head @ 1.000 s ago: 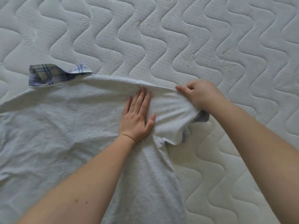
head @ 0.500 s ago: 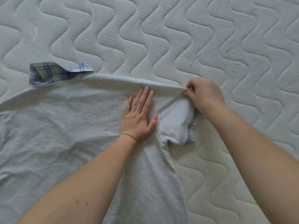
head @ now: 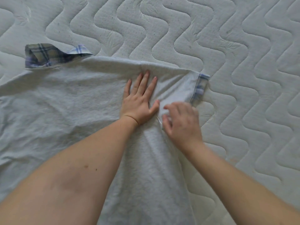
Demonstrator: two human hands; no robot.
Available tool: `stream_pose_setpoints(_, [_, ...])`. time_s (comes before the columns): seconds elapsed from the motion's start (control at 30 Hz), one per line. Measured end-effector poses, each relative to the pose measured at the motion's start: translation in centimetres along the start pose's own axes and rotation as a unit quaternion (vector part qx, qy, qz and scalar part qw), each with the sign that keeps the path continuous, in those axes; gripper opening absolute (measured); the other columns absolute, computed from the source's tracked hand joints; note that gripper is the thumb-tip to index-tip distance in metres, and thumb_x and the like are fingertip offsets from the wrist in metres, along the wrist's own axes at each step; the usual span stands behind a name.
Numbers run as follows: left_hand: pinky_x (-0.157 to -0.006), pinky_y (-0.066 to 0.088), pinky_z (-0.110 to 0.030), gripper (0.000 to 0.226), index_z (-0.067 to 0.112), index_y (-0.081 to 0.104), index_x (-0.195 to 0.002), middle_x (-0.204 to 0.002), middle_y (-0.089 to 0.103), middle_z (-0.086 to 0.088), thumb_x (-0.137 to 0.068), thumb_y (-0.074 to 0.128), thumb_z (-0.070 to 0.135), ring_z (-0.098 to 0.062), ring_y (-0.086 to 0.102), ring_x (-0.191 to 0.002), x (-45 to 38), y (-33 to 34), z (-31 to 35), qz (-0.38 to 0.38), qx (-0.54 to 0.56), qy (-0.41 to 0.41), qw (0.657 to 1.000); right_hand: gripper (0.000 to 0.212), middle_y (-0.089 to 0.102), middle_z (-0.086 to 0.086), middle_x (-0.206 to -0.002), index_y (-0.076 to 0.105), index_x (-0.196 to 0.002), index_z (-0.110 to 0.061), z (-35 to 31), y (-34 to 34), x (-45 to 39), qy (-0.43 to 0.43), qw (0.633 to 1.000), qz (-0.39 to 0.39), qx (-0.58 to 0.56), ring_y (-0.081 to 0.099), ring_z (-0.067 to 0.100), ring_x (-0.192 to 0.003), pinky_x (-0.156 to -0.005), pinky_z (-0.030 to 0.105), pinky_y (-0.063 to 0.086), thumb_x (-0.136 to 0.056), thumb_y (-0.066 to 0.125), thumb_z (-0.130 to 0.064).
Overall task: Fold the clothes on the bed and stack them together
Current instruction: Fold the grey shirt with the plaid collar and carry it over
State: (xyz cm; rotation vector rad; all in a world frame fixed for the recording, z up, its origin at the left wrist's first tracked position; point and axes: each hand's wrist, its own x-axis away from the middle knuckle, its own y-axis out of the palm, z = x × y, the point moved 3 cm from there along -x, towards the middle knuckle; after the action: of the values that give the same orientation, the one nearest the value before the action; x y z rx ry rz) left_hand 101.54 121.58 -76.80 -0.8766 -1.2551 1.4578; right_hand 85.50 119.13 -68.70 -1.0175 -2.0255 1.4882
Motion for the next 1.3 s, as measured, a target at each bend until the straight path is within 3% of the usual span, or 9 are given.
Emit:
stream_pose_setpoints(0.17, [-0.121, -0.001, -0.044, 0.074, 0.031, 0.012, -0.157, -0.165, 0.009, 0.0, -0.09, 0.027, 0.061, -0.016, 0.005, -0.152, 0.0, -0.3, 0.1, -0.031, -0.005, -0.004, 0.999, 0.028, 0.062, 0.009, -0.111, 0.068, -0.11, -0.015, 0.1, 1.6, 4.3, 0.087, 0.992, -0.083, 0.04, 0.058, 0.033, -0.104, -0.092, 0.044, 0.041, -0.084, 0.069, -0.024])
stream_pose_setpoints(0.37, [-0.12, -0.009, -0.043, 0.072, 0.035, 0.002, -0.157, -0.165, -0.009, 0.004, -0.095, 0.029, 0.061, -0.014, -0.01, -0.151, -1.4, -2.2, -0.4, -0.178, 0.058, 0.005, 0.982, 0.046, 0.047, 0.01, -0.137, 0.055, -0.131, -0.015, 2.2, -0.4, 4.2, 0.324, 0.943, -0.025, -0.068, 0.04, 0.03, -0.127, -0.104, 0.042, 0.029, -0.091, 0.061, -0.036])
stream_pose_setpoints(0.53, [-0.108, 0.03, -0.038, 0.046, 0.021, 0.049, -0.141, -0.145, 0.043, -0.007, -0.096, 0.057, 0.028, -0.028, 0.042, -0.132, -4.6, -7.5, -2.2, -0.025, 0.19, -0.047, 0.98, 0.07, 0.057, 0.01, -0.123, 0.044, -0.136, -0.008, 4.2, -0.6, 2.8, 0.477, 0.84, -0.036, -0.257, 0.054, 0.028, -0.116, -0.101, 0.041, 0.042, -0.084, 0.071, -0.046])
stream_pose_setpoints(0.67, [-0.105, 0.025, -0.045, 0.045, 0.027, 0.05, -0.136, -0.138, 0.048, -0.007, -0.093, 0.056, 0.016, -0.03, 0.041, -0.129, -9.1, -9.0, -1.7, -0.119, -0.034, -0.064, 0.99, 0.04, 0.068, 0.01, -0.103, 0.065, -0.107, -0.009, 5.3, 0.0, 2.2, 0.463, 0.847, -0.143, -0.22, 0.063, 0.031, -0.096, -0.078, 0.035, 0.047, -0.084, 0.073, -0.041])
stream_pose_setpoints(0.77, [-0.102, 0.026, -0.048, 0.027, 0.023, 0.064, -0.116, -0.122, 0.061, -0.007, -0.09, 0.061, 0.016, -0.031, 0.054, -0.118, -11.8, -9.8, -1.6, -0.189, -0.098, -0.03, 0.977, 0.03, 0.063, 0.003, -0.09, 0.064, -0.104, -0.011, 6.2, -0.6, 2.0, 0.433, 0.872, -0.095, -0.205, 0.056, 0.027, -0.085, -0.068, 0.032, 0.037, -0.087, 0.069, -0.036])
stream_pose_setpoints(0.9, [-0.083, 0.036, -0.035, 0.023, 0.02, 0.065, -0.113, -0.12, 0.063, -0.009, -0.091, 0.065, 0.025, -0.032, 0.055, -0.114, -12.8, -10.7, -1.8, -0.153, -0.065, 0.023, 0.986, 0.029, 0.06, -0.004, -0.084, 0.055, -0.097, -0.017, 6.6, -0.9, 2.4, 0.449, 0.855, -0.032, -0.256, 0.059, 0.023, -0.085, -0.069, 0.031, 0.038, -0.086, 0.072, -0.038])
stream_pose_setpoints(1.07, [-0.087, 0.041, -0.037, 0.035, 0.021, 0.065, -0.115, -0.12, 0.057, -0.01, -0.089, 0.066, 0.046, -0.032, 0.052, -0.116, -12.7, -10.4, -2.9, -0.164, -0.009, 0.008, 0.986, 0.05, 0.068, 0.001, -0.093, 0.061, -0.1, -0.016, 6.2, 0.4, 3.2, 0.464, 0.836, -0.116, -0.267, 0.065, 0.022, -0.089, -0.083, 0.039, 0.053, -0.077, 0.073, -0.058])
stream_pose_setpoints(1.2, [-0.077, 0.042, -0.033, 0.028, 0.021, 0.066, -0.116, -0.116, 0.064, -0.007, -0.092, 0.064, 0.036, -0.029, 0.058, -0.108, -12.8, -10.8, -2.5, -0.207, -0.02, 0.029, 0.978, 0.024, 0.069, -0.004, -0.088, 0.067, -0.094, -0.02, 5.4, 0.3, 2.6, 0.442, 0.832, -0.102, -0.321, 0.065, 0.018, -0.084, -0.07, 0.034, 0.051, -0.086, 0.07, -0.042])
stream_pose_setpoints(1.3, [-0.061, 0.042, -0.023, 0.019, 0.019, 0.068, -0.107, -0.08, 0.072, 0.003, -0.095, 0.054, 0.025, -0.009, 0.067, -0.068, -12.7, -11.1, -2.8, -0.23, 0.034, -0.004, 0.973, 0.006, 0.067, -0.01, -0.086, 0.062, -0.091, -0.025, 3.9, -0.7, 1.8, 0.41, 0.841, -0.066, -0.347, 0.063, 0.011, -0.083, -0.062, 0.024, 0.043, -0.09, 0.063, -0.031])
